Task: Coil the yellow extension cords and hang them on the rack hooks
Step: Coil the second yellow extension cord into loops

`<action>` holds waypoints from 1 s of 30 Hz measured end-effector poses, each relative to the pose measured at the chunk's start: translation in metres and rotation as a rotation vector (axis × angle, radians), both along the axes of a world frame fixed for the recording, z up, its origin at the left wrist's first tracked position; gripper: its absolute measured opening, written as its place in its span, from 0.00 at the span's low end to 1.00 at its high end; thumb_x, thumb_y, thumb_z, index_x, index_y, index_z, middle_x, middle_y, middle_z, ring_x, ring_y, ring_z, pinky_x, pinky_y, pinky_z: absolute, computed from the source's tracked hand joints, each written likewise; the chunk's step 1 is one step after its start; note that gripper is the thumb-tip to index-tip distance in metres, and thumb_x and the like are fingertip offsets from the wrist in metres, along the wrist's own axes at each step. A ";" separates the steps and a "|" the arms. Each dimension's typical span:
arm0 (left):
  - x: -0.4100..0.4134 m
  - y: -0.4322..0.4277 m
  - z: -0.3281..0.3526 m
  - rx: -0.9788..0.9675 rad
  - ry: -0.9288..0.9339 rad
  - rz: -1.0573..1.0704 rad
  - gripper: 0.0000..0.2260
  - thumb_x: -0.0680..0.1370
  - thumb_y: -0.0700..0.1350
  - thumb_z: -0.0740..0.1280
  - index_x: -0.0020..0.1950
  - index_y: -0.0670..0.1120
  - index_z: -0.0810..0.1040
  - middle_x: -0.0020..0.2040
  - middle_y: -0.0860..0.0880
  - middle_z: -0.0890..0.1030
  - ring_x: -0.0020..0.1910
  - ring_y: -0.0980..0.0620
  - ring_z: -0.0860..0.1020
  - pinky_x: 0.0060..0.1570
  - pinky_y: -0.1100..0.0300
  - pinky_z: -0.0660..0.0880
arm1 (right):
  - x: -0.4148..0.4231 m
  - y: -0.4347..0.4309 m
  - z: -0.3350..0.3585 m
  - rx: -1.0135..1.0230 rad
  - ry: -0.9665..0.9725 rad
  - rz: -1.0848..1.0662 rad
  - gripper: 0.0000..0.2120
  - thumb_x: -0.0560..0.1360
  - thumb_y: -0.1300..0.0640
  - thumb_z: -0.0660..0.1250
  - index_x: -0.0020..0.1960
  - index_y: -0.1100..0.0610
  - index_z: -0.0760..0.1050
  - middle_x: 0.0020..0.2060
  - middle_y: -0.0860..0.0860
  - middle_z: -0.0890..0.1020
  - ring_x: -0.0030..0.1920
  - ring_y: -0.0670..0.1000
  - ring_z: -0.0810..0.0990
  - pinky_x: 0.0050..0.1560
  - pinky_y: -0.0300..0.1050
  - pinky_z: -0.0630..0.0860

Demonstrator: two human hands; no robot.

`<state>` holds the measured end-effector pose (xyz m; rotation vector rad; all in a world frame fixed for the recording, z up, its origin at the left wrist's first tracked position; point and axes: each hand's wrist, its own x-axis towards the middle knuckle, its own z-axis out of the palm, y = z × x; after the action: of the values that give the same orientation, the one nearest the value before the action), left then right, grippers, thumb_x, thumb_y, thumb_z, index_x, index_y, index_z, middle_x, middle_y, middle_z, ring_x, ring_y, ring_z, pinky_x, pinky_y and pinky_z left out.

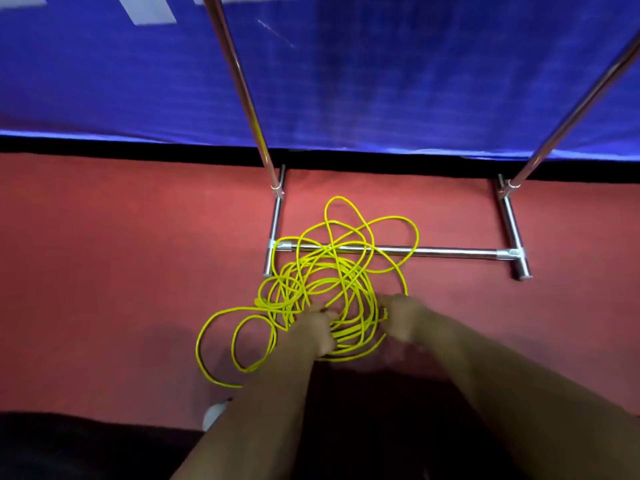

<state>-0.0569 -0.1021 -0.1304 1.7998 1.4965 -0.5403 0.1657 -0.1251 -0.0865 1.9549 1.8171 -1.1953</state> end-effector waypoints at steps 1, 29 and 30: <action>0.000 -0.007 -0.002 0.014 0.019 -0.061 0.31 0.70 0.48 0.73 0.74 0.59 0.73 0.79 0.49 0.62 0.73 0.40 0.70 0.72 0.48 0.72 | -0.001 -0.003 -0.006 -0.026 -0.014 0.019 0.23 0.81 0.50 0.63 0.74 0.51 0.73 0.68 0.58 0.81 0.68 0.61 0.80 0.62 0.48 0.76; -0.096 0.047 -0.031 0.087 -0.089 0.892 0.31 0.70 0.55 0.76 0.69 0.45 0.73 0.61 0.44 0.82 0.58 0.41 0.82 0.60 0.47 0.79 | -0.043 -0.006 -0.056 -0.006 0.051 0.021 0.22 0.78 0.54 0.67 0.72 0.48 0.77 0.68 0.55 0.79 0.68 0.58 0.77 0.66 0.46 0.75; -0.098 0.047 -0.035 0.105 -0.114 0.939 0.28 0.70 0.53 0.77 0.65 0.44 0.76 0.58 0.44 0.84 0.56 0.42 0.83 0.58 0.49 0.80 | -0.045 -0.005 -0.056 -0.008 0.054 0.019 0.22 0.78 0.54 0.67 0.72 0.48 0.77 0.68 0.55 0.79 0.68 0.58 0.77 0.65 0.46 0.75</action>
<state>-0.1546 -0.0547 -0.1657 0.9767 2.0693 0.1118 0.1210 -0.1304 -0.1426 1.9142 1.8505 -1.2594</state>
